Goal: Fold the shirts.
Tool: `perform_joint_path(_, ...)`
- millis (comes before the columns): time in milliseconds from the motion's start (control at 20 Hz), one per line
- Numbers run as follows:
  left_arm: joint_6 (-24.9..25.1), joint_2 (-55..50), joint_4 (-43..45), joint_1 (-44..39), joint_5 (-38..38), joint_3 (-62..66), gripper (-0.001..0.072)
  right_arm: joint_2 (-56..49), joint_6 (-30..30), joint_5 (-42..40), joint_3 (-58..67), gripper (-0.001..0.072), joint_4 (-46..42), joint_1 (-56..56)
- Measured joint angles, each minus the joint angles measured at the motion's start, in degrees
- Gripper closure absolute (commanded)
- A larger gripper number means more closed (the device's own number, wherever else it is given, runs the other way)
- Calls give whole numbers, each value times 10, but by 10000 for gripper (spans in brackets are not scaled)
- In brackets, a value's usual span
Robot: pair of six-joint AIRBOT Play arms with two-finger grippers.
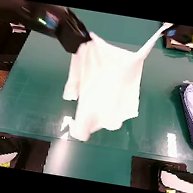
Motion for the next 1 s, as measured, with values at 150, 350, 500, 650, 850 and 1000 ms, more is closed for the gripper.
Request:
perform_joint_path(150,-10,-51,37,26,10,-53,674,-94,2,6,4,178,0,0)
perform_joint_path(350,-23,-105,59,88,16,-86,674,-158,1,45,-11,179,1,-21)
perform_joint_path(500,-26,-120,64,125,16,-94,674,-144,-11,58,-83,182,-9,-43)
perform_joint_path(650,-26,-126,66,147,16,-97,674,-104,-16,49,-200,224,-26,-63)
perform_joint_path(850,-24,-129,65,156,21,-99,674,-64,-16,-4,-356,246,-25,-71)
perform_joint_path(1000,-24,-129,63,158,24,-99,674,-57,-16,-54,-427,268,1,-56)
